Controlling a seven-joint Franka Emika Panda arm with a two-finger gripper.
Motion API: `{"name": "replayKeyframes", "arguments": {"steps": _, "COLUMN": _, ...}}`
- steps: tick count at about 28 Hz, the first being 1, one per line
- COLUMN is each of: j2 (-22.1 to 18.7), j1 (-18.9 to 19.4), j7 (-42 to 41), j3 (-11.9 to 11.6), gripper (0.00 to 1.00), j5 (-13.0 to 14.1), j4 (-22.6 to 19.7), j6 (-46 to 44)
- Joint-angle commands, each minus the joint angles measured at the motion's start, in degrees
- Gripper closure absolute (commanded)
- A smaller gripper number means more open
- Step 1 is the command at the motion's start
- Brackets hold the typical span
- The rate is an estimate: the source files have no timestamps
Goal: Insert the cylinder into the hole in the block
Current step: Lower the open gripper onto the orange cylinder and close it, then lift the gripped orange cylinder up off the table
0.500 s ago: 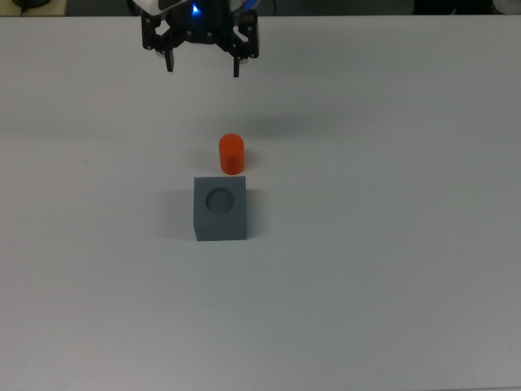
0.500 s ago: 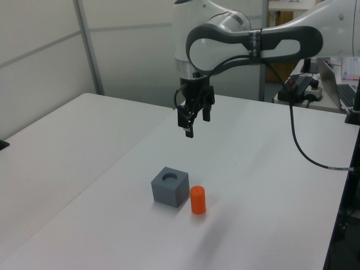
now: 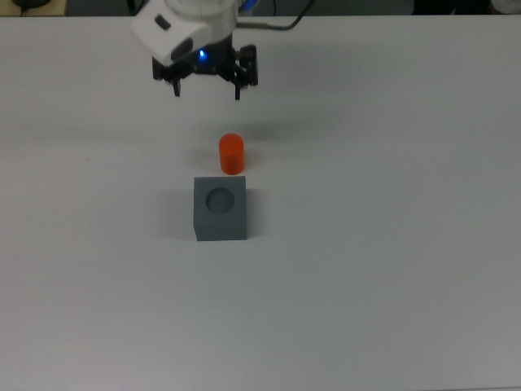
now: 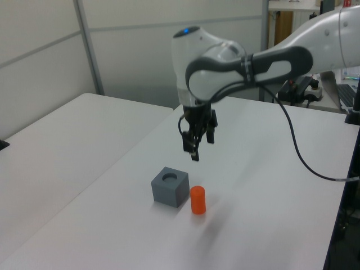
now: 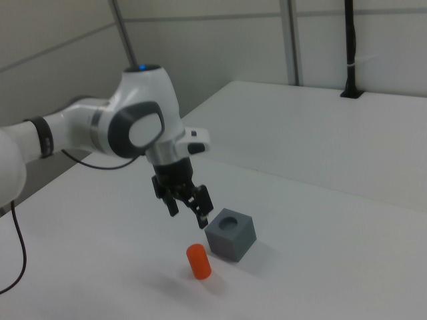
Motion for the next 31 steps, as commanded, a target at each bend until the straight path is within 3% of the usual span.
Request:
{"name": "replayKeyframes", "arguments": {"steps": 1, "j2": 0.6, "j1": 0.2, "j7": -1.7, "j3": -0.3, "gripper": 0.00, "j5": 0.6, "j4": -6.0, "j6": 7.5}}
{"name": "replayKeyframes", "arguments": {"steps": 14, "j2": 6.0, "j1": 0.2, "j7": -8.9, "j3": 0.9, "gripper": 0.00, "j5": 0.6, "j4": -7.8, "j6": 14.4}}
{"name": "replayKeyframes", "arguments": {"steps": 25, "j2": 7.5, "j1": 0.2, "j7": -9.4, "j3": 2.9, "gripper": 0.01, "j5": 0.9, "j4": -8.0, "j6": 15.5}}
{"name": "replayKeyframes", "arguments": {"steps": 29, "j2": 7.5, "j1": 0.2, "j7": -9.4, "j3": 2.9, "gripper": 0.31, "j5": 0.9, "j4": -8.1, "j6": 15.5}}
{"name": "replayKeyframes", "arguments": {"steps": 31, "j2": 7.4, "j1": 0.2, "j7": -9.4, "j3": 2.9, "gripper": 0.51, "j5": 0.9, "j4": -8.2, "j6": 15.4}}
